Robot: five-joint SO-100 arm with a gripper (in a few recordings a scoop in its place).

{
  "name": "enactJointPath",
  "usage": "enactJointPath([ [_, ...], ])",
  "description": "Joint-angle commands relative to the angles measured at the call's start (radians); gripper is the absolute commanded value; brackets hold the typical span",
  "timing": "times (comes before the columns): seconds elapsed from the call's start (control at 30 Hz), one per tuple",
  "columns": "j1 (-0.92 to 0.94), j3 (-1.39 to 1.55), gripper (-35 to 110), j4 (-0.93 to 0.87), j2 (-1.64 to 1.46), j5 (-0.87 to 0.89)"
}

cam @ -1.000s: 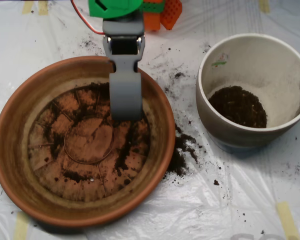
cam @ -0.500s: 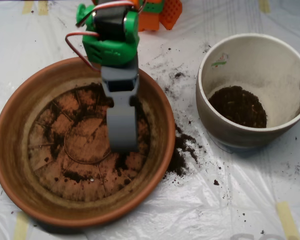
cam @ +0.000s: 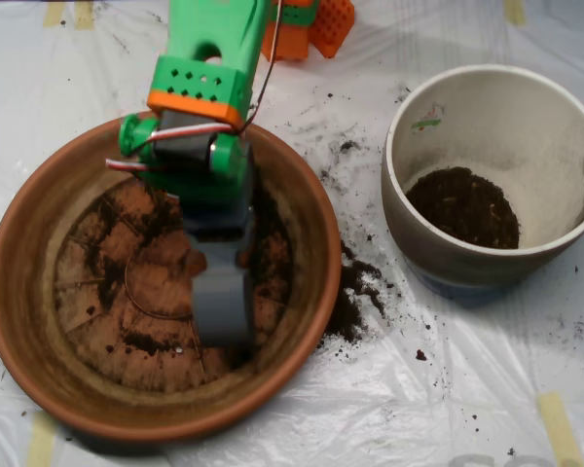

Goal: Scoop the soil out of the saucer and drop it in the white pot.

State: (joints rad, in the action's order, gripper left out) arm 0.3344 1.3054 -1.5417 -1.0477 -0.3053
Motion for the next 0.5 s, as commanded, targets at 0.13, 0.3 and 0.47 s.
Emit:
enactJointPath([
  [0.13, -0.017, -0.500, 68, -0.218, 0.216, -0.012],
  [0.3, -0.017, -0.594, 65, -0.262, 0.304, -0.026],
  [0.47, -0.006, -0.565, 62, -0.262, 0.307, -0.043],
])
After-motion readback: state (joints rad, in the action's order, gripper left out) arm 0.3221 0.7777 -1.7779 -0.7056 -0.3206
